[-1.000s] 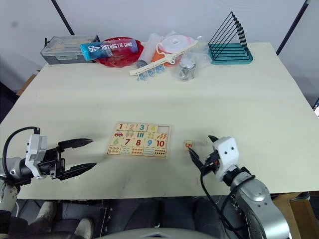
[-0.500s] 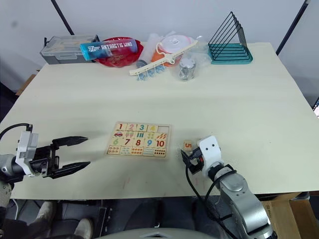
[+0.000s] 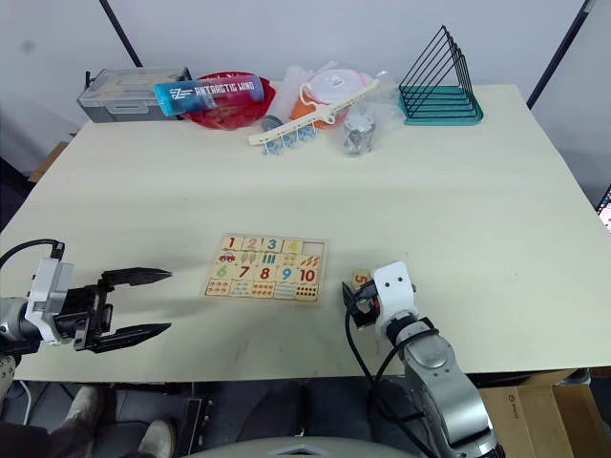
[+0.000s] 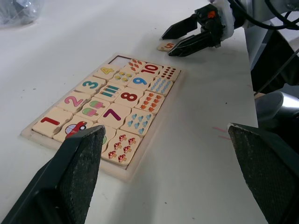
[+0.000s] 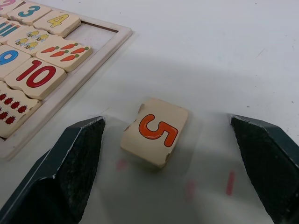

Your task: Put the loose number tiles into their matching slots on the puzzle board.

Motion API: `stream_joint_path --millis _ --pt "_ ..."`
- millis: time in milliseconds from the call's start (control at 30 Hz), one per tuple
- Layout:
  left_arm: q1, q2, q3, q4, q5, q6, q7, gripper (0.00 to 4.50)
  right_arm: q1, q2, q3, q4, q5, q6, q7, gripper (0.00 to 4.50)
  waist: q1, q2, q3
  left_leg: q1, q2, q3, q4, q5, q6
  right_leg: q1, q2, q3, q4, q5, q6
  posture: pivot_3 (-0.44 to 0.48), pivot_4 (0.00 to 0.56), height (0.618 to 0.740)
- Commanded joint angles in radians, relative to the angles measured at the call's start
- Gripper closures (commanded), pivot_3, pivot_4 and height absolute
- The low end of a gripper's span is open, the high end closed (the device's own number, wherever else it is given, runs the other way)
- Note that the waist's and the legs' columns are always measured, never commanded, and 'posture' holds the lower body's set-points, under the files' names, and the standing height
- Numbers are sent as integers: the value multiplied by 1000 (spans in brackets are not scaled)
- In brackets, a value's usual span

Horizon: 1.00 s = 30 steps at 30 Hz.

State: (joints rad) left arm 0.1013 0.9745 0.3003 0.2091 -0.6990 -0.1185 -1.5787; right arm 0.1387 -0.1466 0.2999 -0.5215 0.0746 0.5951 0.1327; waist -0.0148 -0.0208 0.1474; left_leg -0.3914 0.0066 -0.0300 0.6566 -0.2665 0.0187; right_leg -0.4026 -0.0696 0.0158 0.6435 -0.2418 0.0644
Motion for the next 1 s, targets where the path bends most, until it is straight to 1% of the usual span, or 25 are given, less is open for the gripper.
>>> stream_joint_path --millis 33,100,133,200,233,267,700,733,767,833,867,1000 --pt "8 -1 14 -28 -14 -13 -36 0 26 0 -10 6 -22 -8 -19 39 1 0 0 0 0 0 0 0 0 0 0 0 0 0 0 0 150 740" --pt "10 -2 15 -30 -13 -11 -36 0 35 -3 -9 0 -27 -10 -19 39 1 0 0 0 0 0 0 0 0 0 0 0 0 0 0 0 150 740" --pt "10 -1 15 -30 -12 -9 -36 0 38 -4 -9 -3 -31 -11 -18 267 1 0 0 0 0 0 0 0 0 0 0 0 0 0 0 0 150 740" --pt "10 -1 15 -29 -11 -8 -36 0 44 -5 -12 -4 -36 -14 -17 843 1 0 0 0 0 0 0 0 0 0 0 0 0 0 0 0 150 740" --pt "10 0 14 -29 -11 -7 -36 0 45 -4 -15 -4 -37 -14 -16 1055 1 0 0 0 0 0 0 0 0 0 0 0 0 0 0 0 150 740" --pt "11 1 13 -29 -11 -6 -36 0 45 -5 -17 -3 -39 -15 -15 1660 0 0 0 0 0 0 0 0 0 0 0 0 0 0 0 0 150 740" --pt "10 2 10 -25 -11 -8 -36 0 53 -4 -20 -2 -45 -21 -12 1660 0 0 0 0 0 0 0 0 0 0 0 0 0 0 0 0 150 740" --pt "11 2 10 -24 -10 -8 -36 0 54 -4 -23 1 -43 -23 -11 2201 0 0 0 0 0 0 0 0 0 0 0 0 0 0 0 0 150 740" --pt "12 2 11 -24 -10 -8 -36 0 55 -4 -26 2 -42 -25 -10 2497 0 0 0 0 0 0 0 0 0 0 0 0 0 0 0 0 150 740" --pt "15 3 12 -22 -10 -10 -36 0 56 -7 -30 4 -42 -28 -8 3439 0 0 0 0 0 0 0 0 0 0 0 0 0 0 0 0 150 740" --pt "17 4 12 -20 -11 -11 -36 0 57 -8 -30 3 -43 -30 -7 3654 0 0 0 0 0 0 0 0 0 0 0 0 0 0 0 0 150 740" --pt "19 4 13 -19 -11 -12 -36 0 45 -21 -37 3 -42 -40 6 3653 1 0 0 0 0 0 0 0 0 0 0 0 0 0 0 0 150 740"
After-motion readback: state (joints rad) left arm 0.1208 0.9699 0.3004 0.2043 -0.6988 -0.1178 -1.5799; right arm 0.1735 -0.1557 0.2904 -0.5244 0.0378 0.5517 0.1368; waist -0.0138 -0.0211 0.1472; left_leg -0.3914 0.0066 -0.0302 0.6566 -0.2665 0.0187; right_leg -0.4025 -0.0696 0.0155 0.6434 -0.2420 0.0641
